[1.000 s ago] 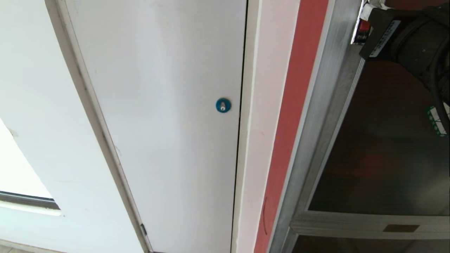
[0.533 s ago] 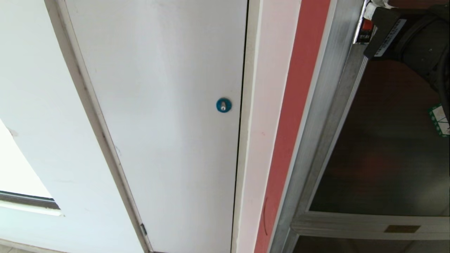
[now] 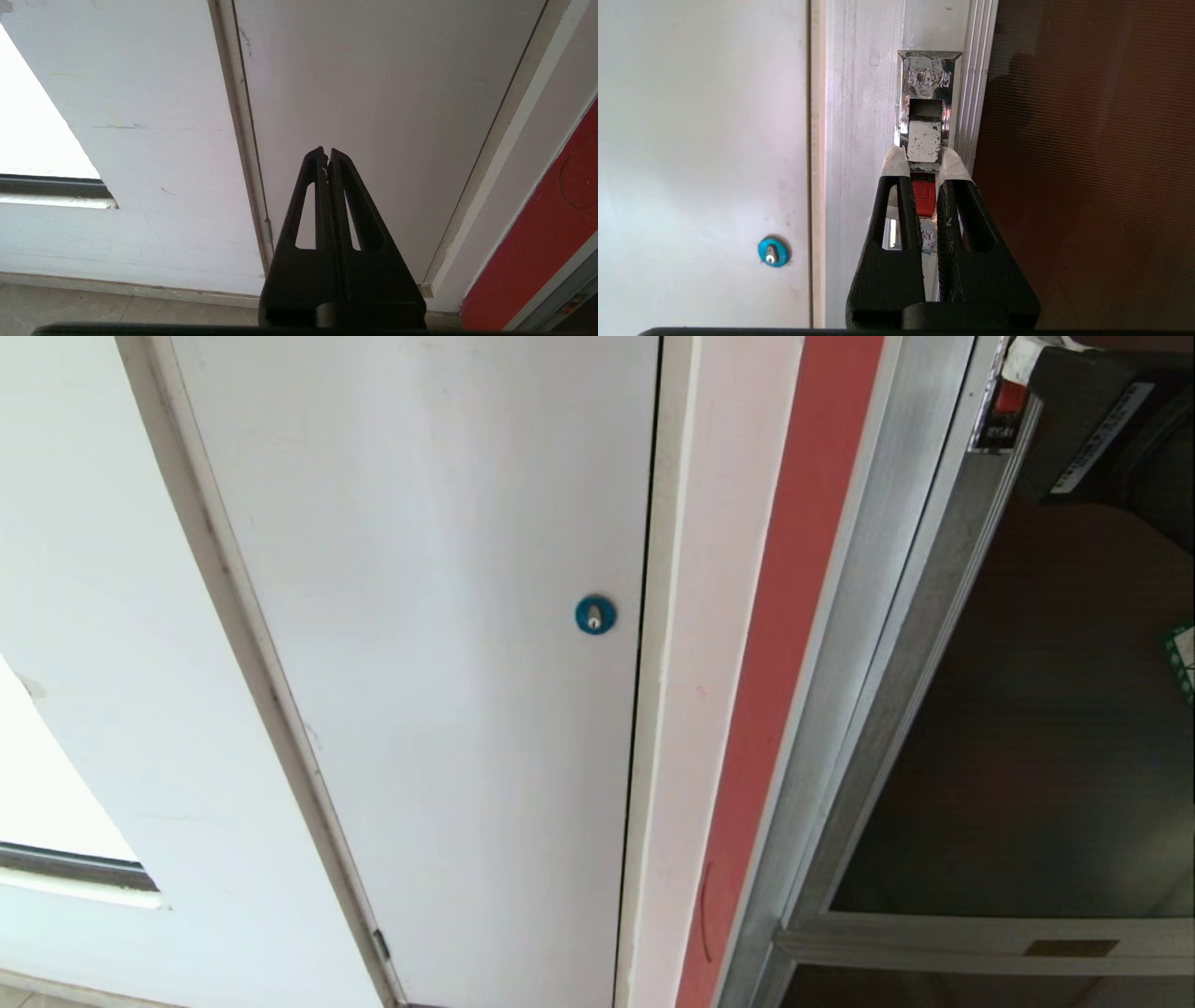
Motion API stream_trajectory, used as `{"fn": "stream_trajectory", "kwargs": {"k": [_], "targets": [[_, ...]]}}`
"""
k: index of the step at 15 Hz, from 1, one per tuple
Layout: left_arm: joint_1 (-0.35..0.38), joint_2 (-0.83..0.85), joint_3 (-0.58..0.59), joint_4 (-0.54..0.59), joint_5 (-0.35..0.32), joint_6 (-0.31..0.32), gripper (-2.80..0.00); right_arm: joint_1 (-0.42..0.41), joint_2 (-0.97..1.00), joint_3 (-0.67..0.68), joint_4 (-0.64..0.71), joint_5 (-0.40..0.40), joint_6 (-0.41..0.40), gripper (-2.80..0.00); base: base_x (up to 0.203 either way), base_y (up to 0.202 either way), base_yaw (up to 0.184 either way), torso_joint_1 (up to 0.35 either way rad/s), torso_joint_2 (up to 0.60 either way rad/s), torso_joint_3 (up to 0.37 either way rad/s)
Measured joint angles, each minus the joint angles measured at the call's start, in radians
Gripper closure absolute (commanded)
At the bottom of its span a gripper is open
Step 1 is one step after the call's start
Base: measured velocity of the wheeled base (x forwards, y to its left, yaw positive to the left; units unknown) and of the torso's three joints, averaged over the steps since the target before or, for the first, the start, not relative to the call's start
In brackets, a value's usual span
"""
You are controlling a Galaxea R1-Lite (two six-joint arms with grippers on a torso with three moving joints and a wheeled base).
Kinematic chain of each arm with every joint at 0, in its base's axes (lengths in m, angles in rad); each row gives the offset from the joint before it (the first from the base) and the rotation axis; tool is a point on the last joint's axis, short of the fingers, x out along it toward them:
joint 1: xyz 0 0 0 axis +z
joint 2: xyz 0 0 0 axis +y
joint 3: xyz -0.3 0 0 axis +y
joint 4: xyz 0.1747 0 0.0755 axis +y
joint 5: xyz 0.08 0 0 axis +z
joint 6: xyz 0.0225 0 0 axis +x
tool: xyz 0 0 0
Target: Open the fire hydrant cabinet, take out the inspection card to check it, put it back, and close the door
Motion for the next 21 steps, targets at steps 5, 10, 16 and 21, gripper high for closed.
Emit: {"fn": "stream_trajectory", "kwargs": {"k": [5,10,16,21], "targets": [[0.000,0.000,0.000,0.000,0.000,0.000,0.00,0.008,-0.054,0.027,0.017,0.000,0.000,0.00,0.000,0.000,0.000,0.000,0.00,0.000],[0.000,0.000,0.000,0.000,0.000,0.000,0.00,0.009,-0.091,0.054,0.015,0.001,-0.002,0.00,0.000,0.000,0.000,0.000,0.00,0.000],[0.000,0.000,0.000,0.000,0.000,0.000,0.00,0.009,-0.123,0.066,0.036,-0.003,-0.001,0.00,0.000,0.000,0.000,0.000,0.00,0.000],[0.000,0.000,0.000,0.000,0.000,0.000,0.00,0.009,-0.134,0.093,0.033,-0.004,-0.001,0.00,0.000,0.000,0.000,0.000,0.00,0.000]]}}
